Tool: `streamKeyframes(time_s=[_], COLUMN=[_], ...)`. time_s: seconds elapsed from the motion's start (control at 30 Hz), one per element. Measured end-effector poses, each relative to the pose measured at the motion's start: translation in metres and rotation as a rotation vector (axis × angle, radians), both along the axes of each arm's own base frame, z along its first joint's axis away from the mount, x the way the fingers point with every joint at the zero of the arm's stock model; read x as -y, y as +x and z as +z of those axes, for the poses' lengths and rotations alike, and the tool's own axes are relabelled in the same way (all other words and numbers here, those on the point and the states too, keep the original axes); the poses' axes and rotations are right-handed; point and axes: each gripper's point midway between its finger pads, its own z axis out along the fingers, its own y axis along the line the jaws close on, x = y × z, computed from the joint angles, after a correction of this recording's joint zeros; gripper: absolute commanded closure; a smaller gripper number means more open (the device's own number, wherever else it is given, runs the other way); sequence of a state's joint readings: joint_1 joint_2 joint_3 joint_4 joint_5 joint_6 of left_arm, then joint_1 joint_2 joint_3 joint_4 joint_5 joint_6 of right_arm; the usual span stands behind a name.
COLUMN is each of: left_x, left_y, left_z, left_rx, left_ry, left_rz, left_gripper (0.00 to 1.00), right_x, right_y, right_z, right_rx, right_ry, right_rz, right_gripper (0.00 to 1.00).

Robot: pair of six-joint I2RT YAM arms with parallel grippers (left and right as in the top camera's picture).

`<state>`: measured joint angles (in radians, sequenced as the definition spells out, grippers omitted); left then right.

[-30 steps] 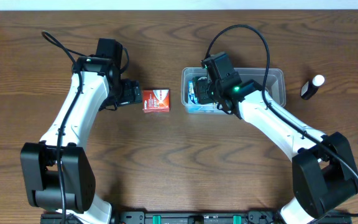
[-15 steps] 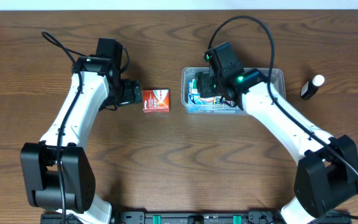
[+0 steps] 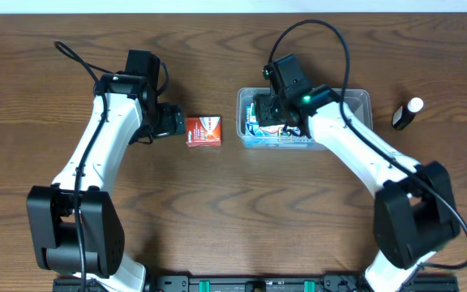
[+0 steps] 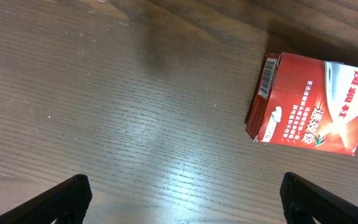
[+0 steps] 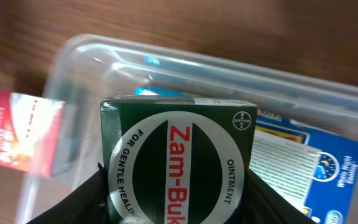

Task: Pack container
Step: 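Carry the Zam-Buk tin into the container and lower it, then open the right gripper and withdraw it toward the bottle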

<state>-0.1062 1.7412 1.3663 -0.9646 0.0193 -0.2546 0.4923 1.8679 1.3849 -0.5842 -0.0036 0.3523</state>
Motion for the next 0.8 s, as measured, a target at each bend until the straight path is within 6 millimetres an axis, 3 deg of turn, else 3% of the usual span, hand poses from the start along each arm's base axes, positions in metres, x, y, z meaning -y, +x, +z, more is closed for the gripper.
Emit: streamKeyframes(time_s=[0.07,0.2,0.33,0.5,0.63,0.7,0.8], left_x=[0.000,0.000,0.000,0.000,0.000,0.000,0.000], left_y=[0.000,0.000,-0.001,-0.002,-0.002,-0.002,-0.002], left_z=[0.000,0.000,0.000,0.000,0.000,0.000,0.000], left_rx=[0.000,-0.001,-0.006,-0.008,-0.009,-0.009,-0.010], left_ry=[0.000,0.000,0.000,0.001,0.001,0.001,0.000], left_rz=[0.000,0.000,0.000,0.000,0.000,0.000,0.000], left_gripper=[0.02,0.02,0.02,0.02,0.02,0.02,0.02], right_x=[-0.001,-0.005,-0.010,-0.013,-0.002,0.011,0.044], right_y=[0.001,0.006,0.008,0.001,-0.008,-0.010,-0.010], right_z=[-0.005,-0.006,-0.003,-0.004,0.004,0.021,0.065], right_rx=[-0.004,0.008,0.023,-0.008,-0.070,-0.092,-0.078], right_ry=[-0.001,0.013,0.030,0.040,0.011,-0.013,-0.060], right_rz=[0.000,-0.006,0.002,0.018,0.020,0.008,-0.051], right_gripper=[0.54,0.18,0.01,0.01,0.01,0.01,0.01])
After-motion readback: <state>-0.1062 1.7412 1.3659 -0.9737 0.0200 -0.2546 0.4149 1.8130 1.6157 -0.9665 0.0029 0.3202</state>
